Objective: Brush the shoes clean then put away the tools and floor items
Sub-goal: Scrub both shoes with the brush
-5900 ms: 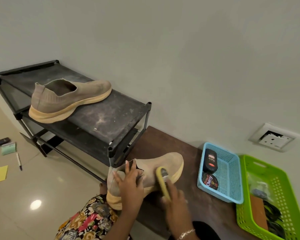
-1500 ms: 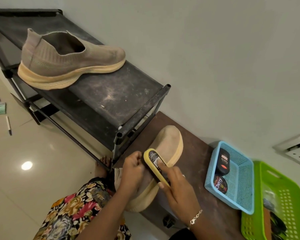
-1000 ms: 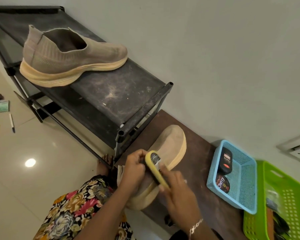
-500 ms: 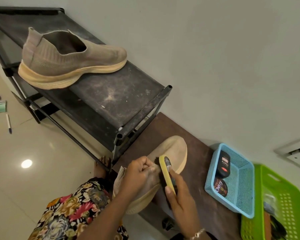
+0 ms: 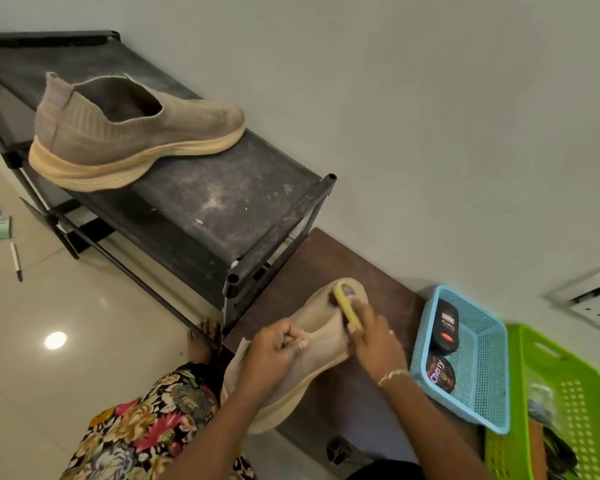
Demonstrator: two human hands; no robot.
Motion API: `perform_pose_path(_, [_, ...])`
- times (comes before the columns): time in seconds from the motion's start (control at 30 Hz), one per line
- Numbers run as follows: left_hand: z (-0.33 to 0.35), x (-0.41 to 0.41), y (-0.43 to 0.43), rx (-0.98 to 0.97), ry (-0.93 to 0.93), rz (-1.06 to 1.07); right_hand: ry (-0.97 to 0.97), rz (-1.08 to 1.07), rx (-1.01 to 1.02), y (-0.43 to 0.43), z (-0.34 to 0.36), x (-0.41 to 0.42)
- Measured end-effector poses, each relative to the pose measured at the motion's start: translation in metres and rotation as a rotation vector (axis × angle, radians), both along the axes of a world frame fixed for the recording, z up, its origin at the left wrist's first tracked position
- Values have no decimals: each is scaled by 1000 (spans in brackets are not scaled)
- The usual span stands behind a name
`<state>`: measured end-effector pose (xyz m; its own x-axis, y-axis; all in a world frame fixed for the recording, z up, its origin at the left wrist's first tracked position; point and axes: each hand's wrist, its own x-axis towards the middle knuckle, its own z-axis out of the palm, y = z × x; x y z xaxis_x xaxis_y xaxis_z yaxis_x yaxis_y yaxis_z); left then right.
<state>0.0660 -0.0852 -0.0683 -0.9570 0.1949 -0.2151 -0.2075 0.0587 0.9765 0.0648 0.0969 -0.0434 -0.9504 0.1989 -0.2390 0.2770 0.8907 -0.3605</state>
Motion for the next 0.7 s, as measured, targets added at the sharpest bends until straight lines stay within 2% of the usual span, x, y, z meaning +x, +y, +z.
perform_pose_path(0.1, [-1,4,7,-73,-10,11,137,100,-262,-49,6,73])
perform_pose_path(0.17, [-1,4,6,34,-69,41,245,129,-262,-64,8,95])
perform_pose_path(0.23, [0,-1,1,148,-122,88,238,169,-312,-70,9,97])
perform_pose_path(0.3, [2,-5,-5,167,-114,106,221,194,-240,-62,5,82])
perform_pose_path(0.43, [9,-2,-7,163,-80,41,110,-87,-27,-14,-4,15])
perform_pose_path(0.5, [6,-1,-7,135,-82,36,55,-128,8,-6,0,4])
perform_pose_path(0.57, [3,-3,-8,140,-83,67,81,-41,-54,-20,0,20])
perform_pose_path(0.63, [3,-2,-6,98,-86,75,129,45,-228,-50,4,55])
perform_pose_path(0.7, [7,1,-3,163,-115,86,201,88,-263,-69,5,84])
